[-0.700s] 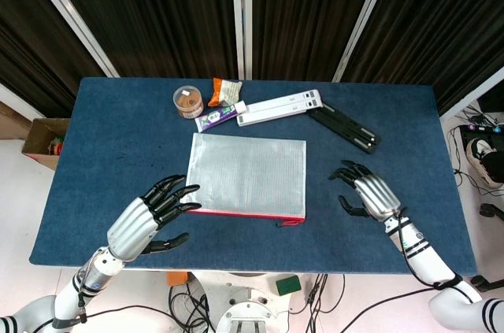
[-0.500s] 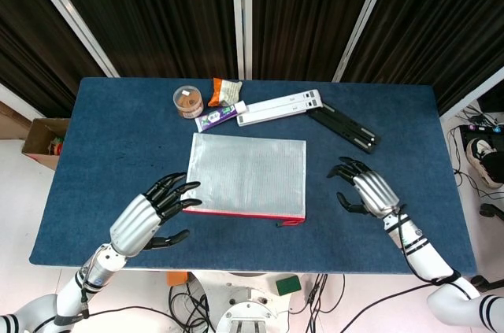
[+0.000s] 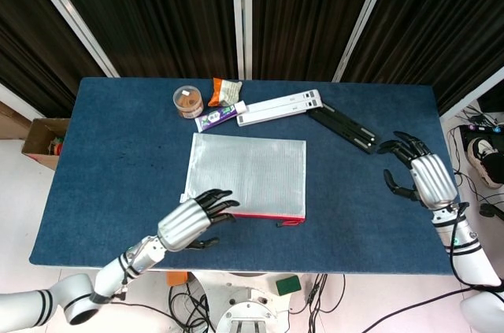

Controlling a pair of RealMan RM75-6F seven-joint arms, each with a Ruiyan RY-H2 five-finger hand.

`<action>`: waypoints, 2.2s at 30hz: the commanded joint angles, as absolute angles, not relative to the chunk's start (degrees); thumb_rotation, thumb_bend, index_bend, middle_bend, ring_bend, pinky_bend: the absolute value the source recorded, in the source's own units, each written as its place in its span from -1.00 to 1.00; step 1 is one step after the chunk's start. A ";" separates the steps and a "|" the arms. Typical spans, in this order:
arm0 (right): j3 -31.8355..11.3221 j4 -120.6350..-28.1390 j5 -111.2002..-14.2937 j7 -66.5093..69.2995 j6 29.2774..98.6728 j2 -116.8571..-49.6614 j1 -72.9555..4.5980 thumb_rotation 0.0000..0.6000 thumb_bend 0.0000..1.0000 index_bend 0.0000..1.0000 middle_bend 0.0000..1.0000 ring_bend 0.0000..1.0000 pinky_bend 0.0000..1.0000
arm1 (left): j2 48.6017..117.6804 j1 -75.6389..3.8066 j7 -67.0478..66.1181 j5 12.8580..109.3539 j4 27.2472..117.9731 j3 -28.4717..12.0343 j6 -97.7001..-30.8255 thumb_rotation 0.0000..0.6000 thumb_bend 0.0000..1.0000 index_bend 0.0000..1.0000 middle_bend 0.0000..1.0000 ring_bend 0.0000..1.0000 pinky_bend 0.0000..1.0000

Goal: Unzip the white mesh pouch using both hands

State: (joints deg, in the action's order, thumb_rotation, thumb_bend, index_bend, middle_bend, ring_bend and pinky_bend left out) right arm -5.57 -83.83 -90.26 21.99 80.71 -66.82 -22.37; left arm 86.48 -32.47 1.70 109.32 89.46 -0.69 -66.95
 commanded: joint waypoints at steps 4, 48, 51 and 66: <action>-6.38 -85.00 -89.04 20.04 80.53 -66.20 -22.01 1.00 -0.05 -0.27 -0.41 -0.77 -0.57 | 97.18 -42.82 -2.60 103.28 82.38 -6.57 -54.14 1.00 -0.50 -0.29 -0.69 -0.90 -0.72; -6.38 -81.94 -88.32 22.90 79.95 -67.98 -19.63 1.00 -0.05 -0.28 -0.47 -0.77 -0.57 | 111.94 -55.88 -16.16 83.71 69.73 -8.76 -41.67 1.00 -0.46 -0.12 -0.82 -0.99 -0.75; -6.42 -81.62 -88.39 23.41 80.10 -68.04 -19.49 1.00 -0.05 -0.28 -0.47 -0.78 -0.57 | 112.21 -56.22 -17.35 83.22 69.44 -8.58 -41.65 1.00 -0.40 -0.09 -0.82 -0.99 -0.75; -6.37 -80.74 -88.38 25.47 80.15 -68.33 -18.88 1.00 -0.05 -0.29 -0.47 -0.78 -0.57 | 113.13 -56.45 -21.12 82.64 67.30 -7.20 -44.11 1.00 -0.23 0.13 -0.77 -0.99 -0.75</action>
State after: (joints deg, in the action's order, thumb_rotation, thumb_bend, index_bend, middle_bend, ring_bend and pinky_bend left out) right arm -6.39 -80.75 -88.37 25.44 80.18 -68.30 -18.89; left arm 113.04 -56.52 -20.89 82.40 67.48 -7.41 -43.74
